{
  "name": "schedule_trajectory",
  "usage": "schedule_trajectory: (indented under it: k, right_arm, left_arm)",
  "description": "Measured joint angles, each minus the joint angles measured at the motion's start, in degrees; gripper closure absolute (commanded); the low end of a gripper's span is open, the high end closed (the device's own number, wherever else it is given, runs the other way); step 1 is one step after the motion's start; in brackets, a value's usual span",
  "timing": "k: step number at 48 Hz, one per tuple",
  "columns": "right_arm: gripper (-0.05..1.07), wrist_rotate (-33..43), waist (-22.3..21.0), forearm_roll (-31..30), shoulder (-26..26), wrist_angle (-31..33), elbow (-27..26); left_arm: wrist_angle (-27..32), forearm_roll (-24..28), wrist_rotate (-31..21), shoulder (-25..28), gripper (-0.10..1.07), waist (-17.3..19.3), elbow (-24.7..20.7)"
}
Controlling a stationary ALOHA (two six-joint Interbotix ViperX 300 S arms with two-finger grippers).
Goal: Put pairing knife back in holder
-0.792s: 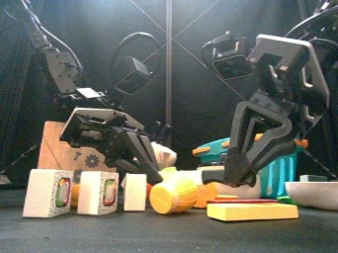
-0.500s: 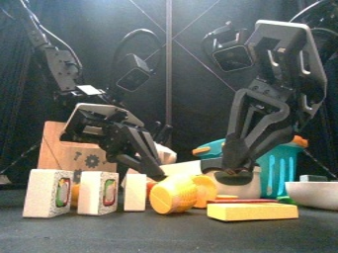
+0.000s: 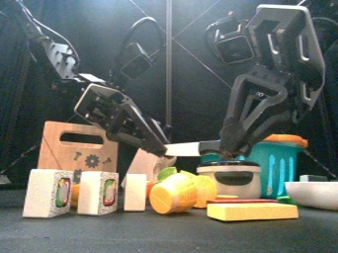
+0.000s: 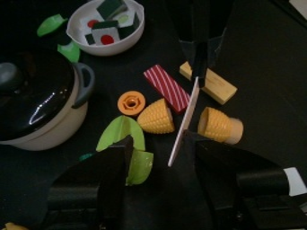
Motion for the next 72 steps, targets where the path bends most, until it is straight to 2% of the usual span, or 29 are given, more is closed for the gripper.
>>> schedule_trajectory:
  k: [17,29,62,72]
  right_arm:
    - [0.58,0.0,-0.3,0.0,-2.9,-0.2,1.9]
    - [0.58,0.0,-1.1,0.0,-5.4,-0.2,3.1]
    - [0.58,-0.1,-1.3,0.7,-6.6,-0.4,3.3]
    - [0.58,-0.1,-2.0,2.8,-8.9,-0.4,3.5]
  left_arm:
    - [-0.1,-1.5,-0.1,-7.5,0.12,-0.2,2.5]
    - [-0.3,-3.2,0.0,-10.7,0.12,0.0,3.7]
    - [-2.0,-7.6,0.1,-13.8,0.13,0.2,5.9]
    - [-2.7,-9.0,0.0,-15.8,0.13,0.2,6.7]
